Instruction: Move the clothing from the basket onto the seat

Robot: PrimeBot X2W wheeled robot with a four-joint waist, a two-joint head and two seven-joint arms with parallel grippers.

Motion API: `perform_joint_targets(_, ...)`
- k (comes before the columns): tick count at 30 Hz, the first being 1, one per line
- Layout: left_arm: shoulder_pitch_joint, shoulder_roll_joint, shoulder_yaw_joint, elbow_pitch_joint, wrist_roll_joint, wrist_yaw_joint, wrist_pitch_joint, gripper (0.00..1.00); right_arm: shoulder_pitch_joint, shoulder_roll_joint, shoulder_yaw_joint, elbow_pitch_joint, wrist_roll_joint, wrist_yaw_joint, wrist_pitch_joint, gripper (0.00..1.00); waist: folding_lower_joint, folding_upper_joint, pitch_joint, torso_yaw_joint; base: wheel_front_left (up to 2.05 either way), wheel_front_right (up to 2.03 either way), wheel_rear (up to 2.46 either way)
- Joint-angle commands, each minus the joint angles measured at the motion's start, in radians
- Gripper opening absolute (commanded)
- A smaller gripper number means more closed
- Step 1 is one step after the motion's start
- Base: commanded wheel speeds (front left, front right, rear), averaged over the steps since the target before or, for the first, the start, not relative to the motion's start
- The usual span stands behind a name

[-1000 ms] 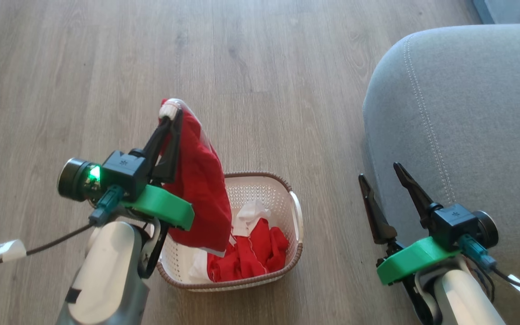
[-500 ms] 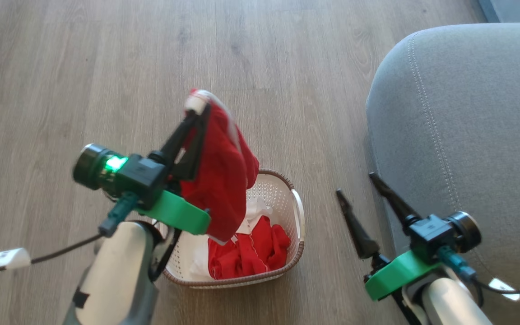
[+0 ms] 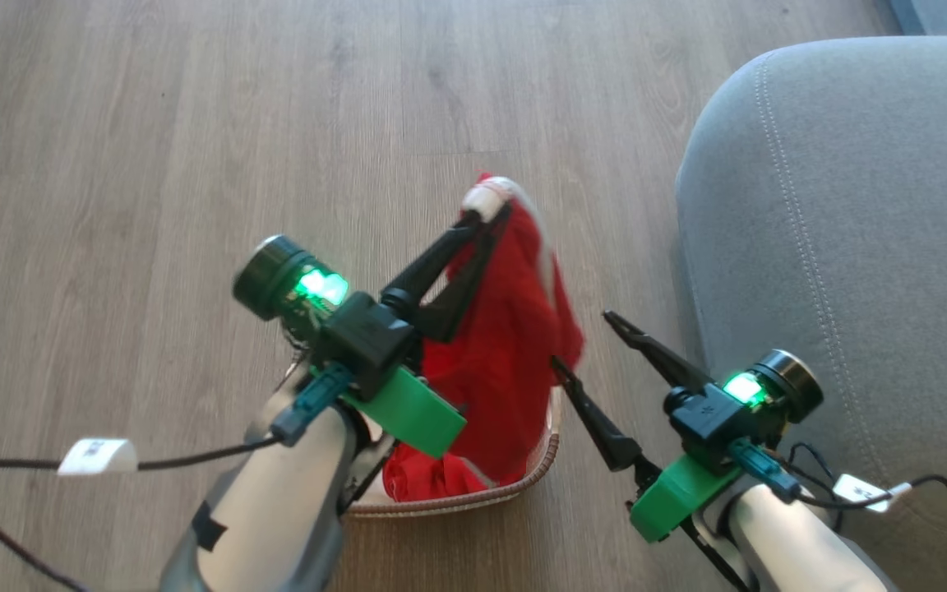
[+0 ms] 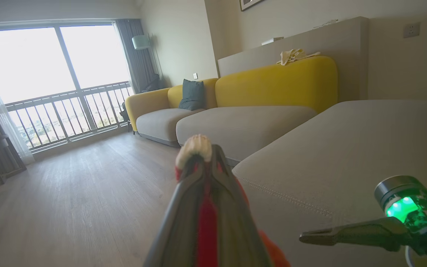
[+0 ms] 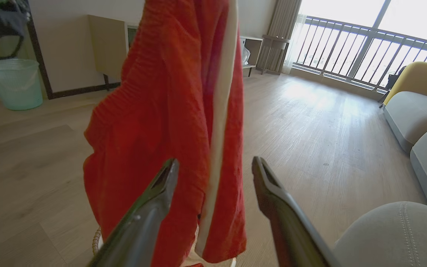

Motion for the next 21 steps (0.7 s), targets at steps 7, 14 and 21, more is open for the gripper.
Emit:
perform_joint_targets(7, -0.073, -0.001, -0.057, -0.054, -0.026, -0.001, -0.010, 0.00, -0.091, -0.021, 0.096, 0.030, -0.014, 0.000, -0.007, 1.00, 0.0001, -0.0001, 0.010, 0.021, 0.00, 0.00, 0.00)
perform_joint_targets(14, -0.106, -0.002, -0.139, -0.079, -0.047, -0.001, -0.010, 0.00, -0.143, -0.015, 0.124, 0.105, -0.026, 0.000, -0.007, 1.00, 0.0001, -0.0001, 0.034, 0.039, 0.00, 0.00, 0.00)
perform_joint_targets(21, -0.133, -0.002, -0.198, -0.107, -0.067, 0.012, -0.010, 0.00, -0.177, 0.017, 0.098, 0.153, -0.028, 0.000, -0.007, 1.00, 0.0001, -0.0001, 0.060, 0.062, 0.00, 0.00, 0.00)
